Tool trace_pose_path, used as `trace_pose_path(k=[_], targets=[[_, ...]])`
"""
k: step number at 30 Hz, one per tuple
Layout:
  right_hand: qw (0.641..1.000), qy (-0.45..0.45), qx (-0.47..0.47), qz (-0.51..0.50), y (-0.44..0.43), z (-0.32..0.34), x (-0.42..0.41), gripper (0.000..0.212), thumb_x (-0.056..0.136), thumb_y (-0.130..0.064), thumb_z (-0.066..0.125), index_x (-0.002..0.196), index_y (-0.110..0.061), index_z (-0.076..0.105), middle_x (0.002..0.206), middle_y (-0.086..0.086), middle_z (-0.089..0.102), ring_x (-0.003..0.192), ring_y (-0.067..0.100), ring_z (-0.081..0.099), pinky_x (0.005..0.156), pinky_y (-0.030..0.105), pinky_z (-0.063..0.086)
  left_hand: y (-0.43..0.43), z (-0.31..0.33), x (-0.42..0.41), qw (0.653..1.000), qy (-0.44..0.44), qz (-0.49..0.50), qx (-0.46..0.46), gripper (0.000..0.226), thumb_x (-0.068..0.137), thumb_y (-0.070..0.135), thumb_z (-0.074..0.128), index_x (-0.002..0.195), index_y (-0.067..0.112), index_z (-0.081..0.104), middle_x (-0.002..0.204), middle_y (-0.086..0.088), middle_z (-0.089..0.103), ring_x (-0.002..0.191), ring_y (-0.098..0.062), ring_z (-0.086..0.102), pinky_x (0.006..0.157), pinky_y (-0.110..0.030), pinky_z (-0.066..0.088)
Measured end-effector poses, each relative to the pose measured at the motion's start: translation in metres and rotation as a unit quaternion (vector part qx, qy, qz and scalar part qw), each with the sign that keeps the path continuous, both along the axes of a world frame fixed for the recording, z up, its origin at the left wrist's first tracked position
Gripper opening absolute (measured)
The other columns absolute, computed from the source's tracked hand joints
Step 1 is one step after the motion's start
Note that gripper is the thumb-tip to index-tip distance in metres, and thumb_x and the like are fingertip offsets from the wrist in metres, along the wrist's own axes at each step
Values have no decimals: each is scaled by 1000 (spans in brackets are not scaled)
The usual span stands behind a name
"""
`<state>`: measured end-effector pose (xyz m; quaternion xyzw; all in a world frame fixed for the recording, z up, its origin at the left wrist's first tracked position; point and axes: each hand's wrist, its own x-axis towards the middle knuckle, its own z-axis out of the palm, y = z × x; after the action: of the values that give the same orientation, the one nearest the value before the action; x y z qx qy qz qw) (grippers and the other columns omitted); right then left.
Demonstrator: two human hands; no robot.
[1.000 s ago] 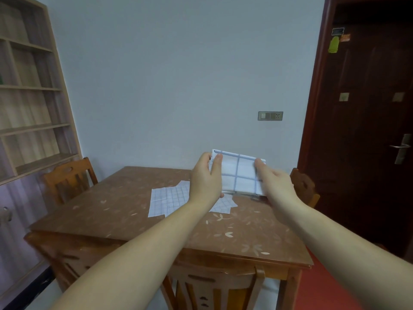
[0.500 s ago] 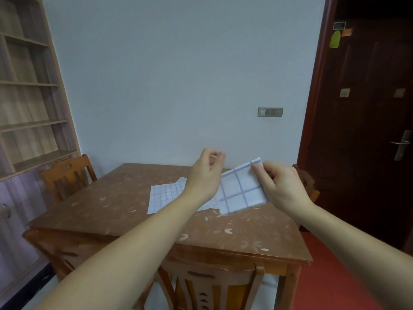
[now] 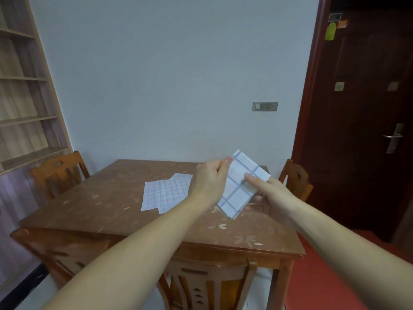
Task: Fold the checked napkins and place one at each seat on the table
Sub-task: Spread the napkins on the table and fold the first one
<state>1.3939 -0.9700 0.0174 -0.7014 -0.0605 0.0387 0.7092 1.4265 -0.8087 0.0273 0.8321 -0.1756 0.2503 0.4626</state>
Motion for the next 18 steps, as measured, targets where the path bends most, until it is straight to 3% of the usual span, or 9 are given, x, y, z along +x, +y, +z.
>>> trace_pose_path(k=[3, 8, 12, 16, 18], targets=[[1000, 0, 0, -2, -11, -12, 5, 28, 90, -22, 65, 114, -8, 67, 108, 9, 75, 100, 27, 72, 82, 36, 59, -16, -8, 3, 998, 9, 8, -57, 51, 101, 39, 43, 58, 16, 33, 52, 6, 34, 49, -9, 29, 48, -25, 24], [992, -46, -8, -118, -53, -31, 2, 20, 98, -22, 56, 102, -10, 71, 96, 6, 77, 88, 24, 74, 77, 39, 59, -61, -37, -4, 995, 48, -14, -86, 41, 101, 37, 43, 67, 14, 44, 59, 5, 44, 56, -8, 39, 54, -27, 31], [950, -118, -131, -258, -90, -53, -12, 36, 101, -26, 44, 70, -12, 57, 69, 3, 61, 64, 13, 56, 58, 28, 43, -121, -70, -17, 992, 83, -28, -96, 37, 101, 35, 43, 76, 8, 49, 67, -7, 52, 61, -12, 44, 59, -32, 37], [912, -157, -203, -320, -132, -75, -19, 37, 102, -27, 41, 66, -17, 48, 63, -5, 55, 59, 8, 49, 54, 27, 36, -171, -89, -20, 984, 131, -30, -115, 35, 102, 35, 43, 71, 19, 48, 64, 7, 48, 60, -7, 45, 56, -21, 37], [904, -153, -221, -333, -155, -83, -14, 38, 101, -27, 43, 64, -15, 45, 60, -5, 50, 56, 10, 45, 53, 29, 34, -189, -100, -15, 982, 163, -42, -90, 40, 101, 39, 43, 65, 21, 45, 59, 7, 46, 60, -15, 50, 59, -33, 47]])
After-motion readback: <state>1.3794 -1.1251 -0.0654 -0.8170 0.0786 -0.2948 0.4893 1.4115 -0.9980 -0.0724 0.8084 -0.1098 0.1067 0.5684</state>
